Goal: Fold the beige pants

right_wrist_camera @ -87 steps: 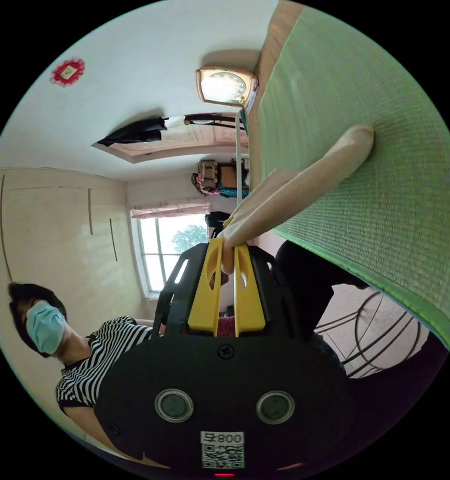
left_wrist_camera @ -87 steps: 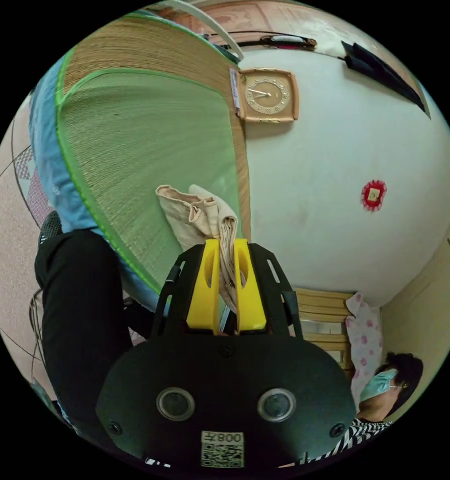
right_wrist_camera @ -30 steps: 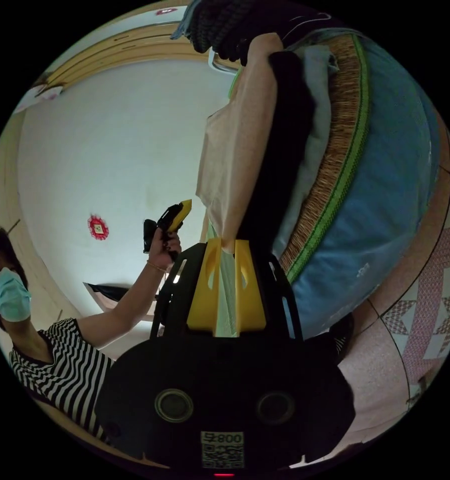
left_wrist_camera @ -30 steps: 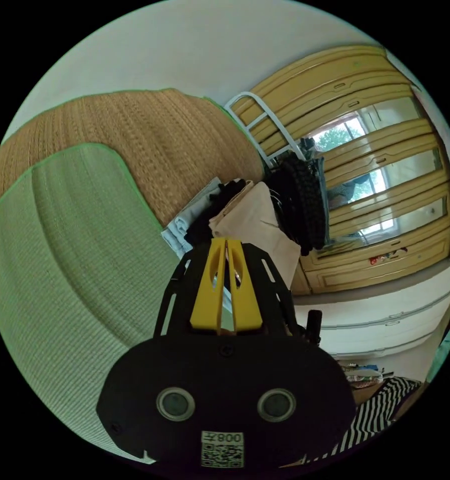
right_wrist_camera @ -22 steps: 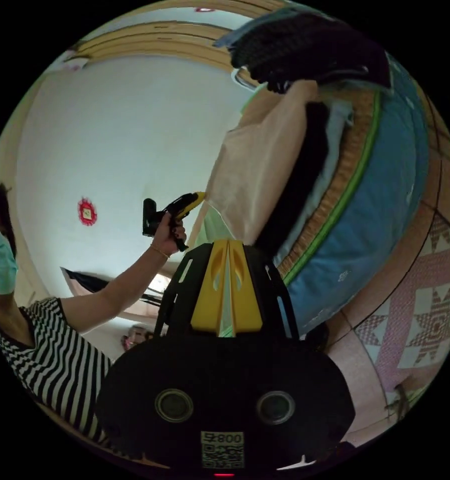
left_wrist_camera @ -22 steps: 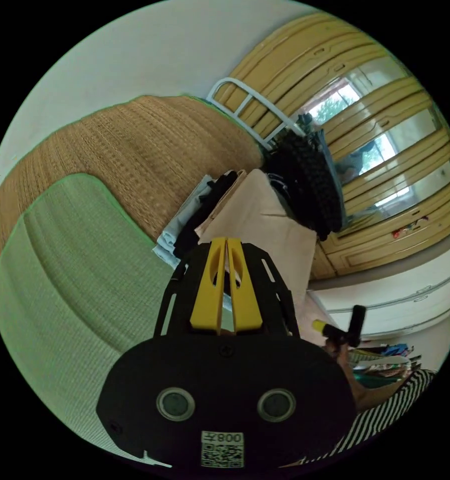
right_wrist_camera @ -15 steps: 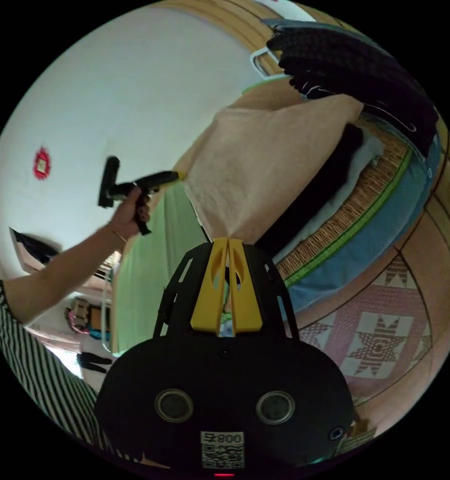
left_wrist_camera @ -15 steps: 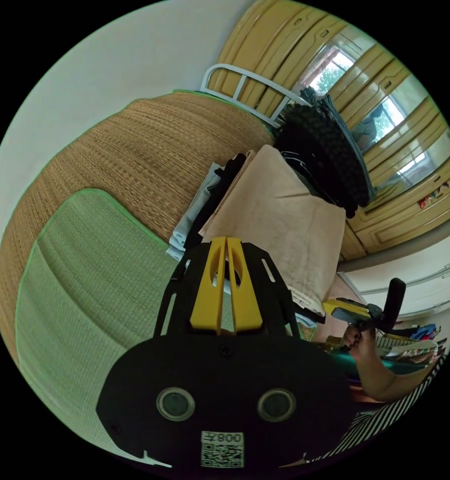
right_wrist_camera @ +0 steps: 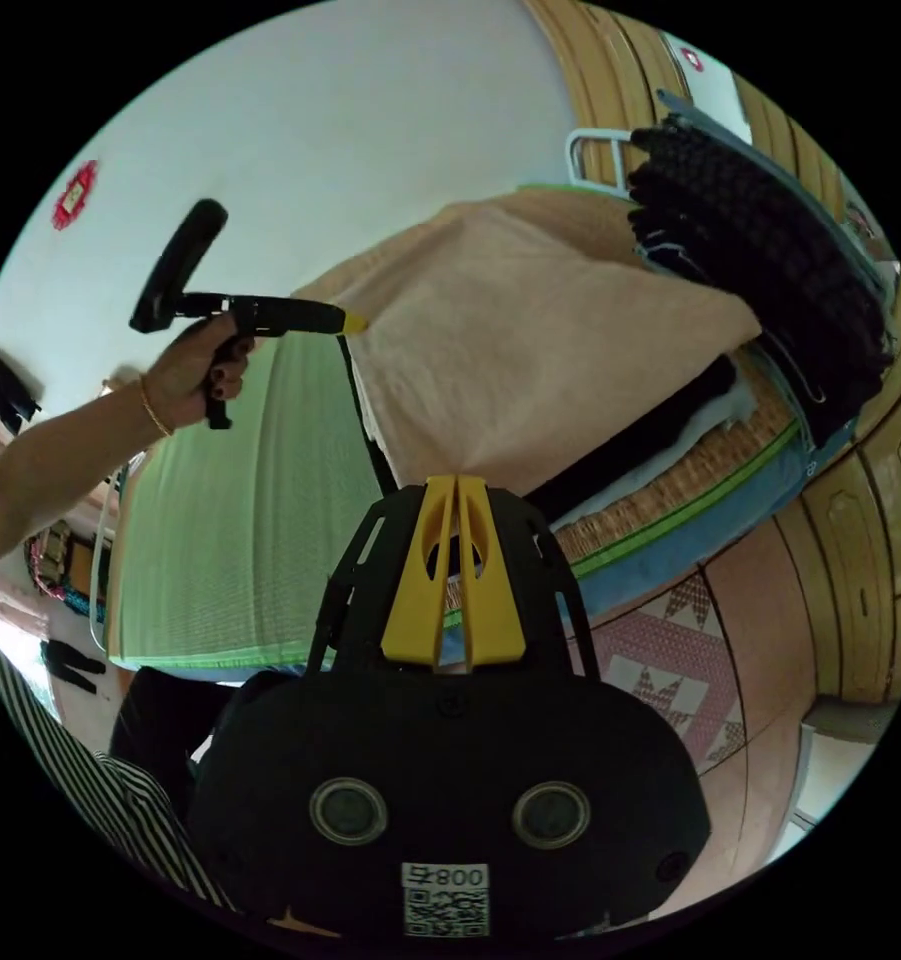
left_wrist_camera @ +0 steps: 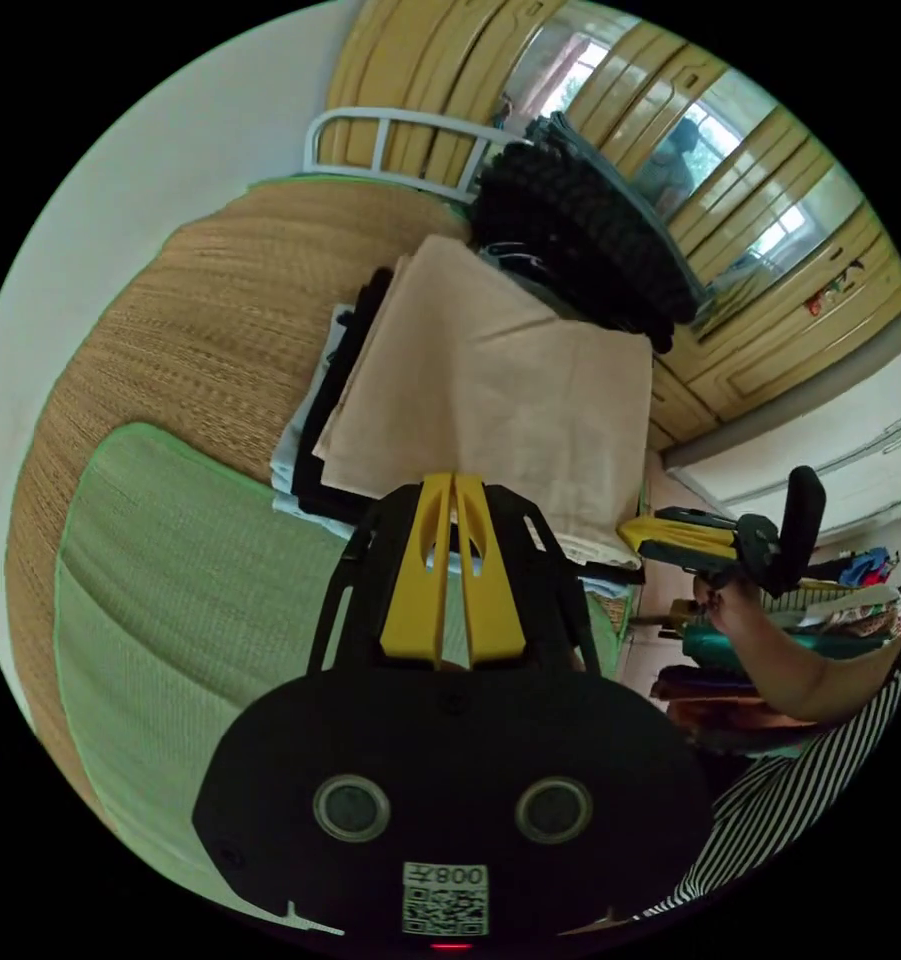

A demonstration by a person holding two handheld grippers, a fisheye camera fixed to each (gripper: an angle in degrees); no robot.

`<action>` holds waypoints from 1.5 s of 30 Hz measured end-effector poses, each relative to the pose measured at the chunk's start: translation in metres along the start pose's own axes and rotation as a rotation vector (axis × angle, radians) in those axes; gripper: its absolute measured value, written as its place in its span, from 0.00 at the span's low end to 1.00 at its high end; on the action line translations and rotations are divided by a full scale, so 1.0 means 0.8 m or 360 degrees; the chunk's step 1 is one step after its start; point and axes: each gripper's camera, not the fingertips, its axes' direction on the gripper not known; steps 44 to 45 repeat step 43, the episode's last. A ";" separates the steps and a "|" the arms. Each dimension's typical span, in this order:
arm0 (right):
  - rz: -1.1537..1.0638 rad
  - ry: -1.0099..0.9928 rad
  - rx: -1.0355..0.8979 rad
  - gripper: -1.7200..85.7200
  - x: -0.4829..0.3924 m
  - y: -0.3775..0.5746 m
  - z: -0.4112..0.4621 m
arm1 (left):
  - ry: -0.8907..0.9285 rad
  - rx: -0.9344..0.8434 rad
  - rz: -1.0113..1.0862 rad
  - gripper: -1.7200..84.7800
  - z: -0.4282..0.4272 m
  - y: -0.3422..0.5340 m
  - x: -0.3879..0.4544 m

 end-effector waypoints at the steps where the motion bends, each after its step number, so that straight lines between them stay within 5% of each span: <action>1: -0.0016 0.0012 0.0003 0.02 -0.010 -0.006 -0.004 | 0.0007 0.0012 -0.0019 0.02 0.001 0.004 0.000; 9: 0.0142 0.0211 0.0292 0.02 0.033 -0.099 -0.051 | -0.0026 0.0046 0.0444 0.02 0.012 0.045 0.069; 14: 0.0283 0.0131 0.0051 0.02 0.083 -0.157 0.004 | -0.0245 -0.0168 0.0622 0.02 0.057 0.074 0.094; 24: 0.0184 0.0472 0.0540 0.08 0.035 -0.246 -0.101 | -0.0044 -0.0062 0.0453 0.02 0.035 0.121 0.068; 27: 0.0182 0.0552 0.0649 0.11 0.046 -0.310 -0.135 | 0.0216 0.0009 0.0389 0.02 0.016 0.141 0.058; 37: 0.0224 0.0796 0.0442 0.16 0.059 -0.484 -0.078 | 0.0392 0.0008 0.0197 0.02 -0.043 0.224 0.046; 45: 0.0297 0.0754 0.0440 0.13 0.075 -0.513 -0.058 | 0.0494 -0.0135 0.0024 0.02 -0.062 0.297 0.048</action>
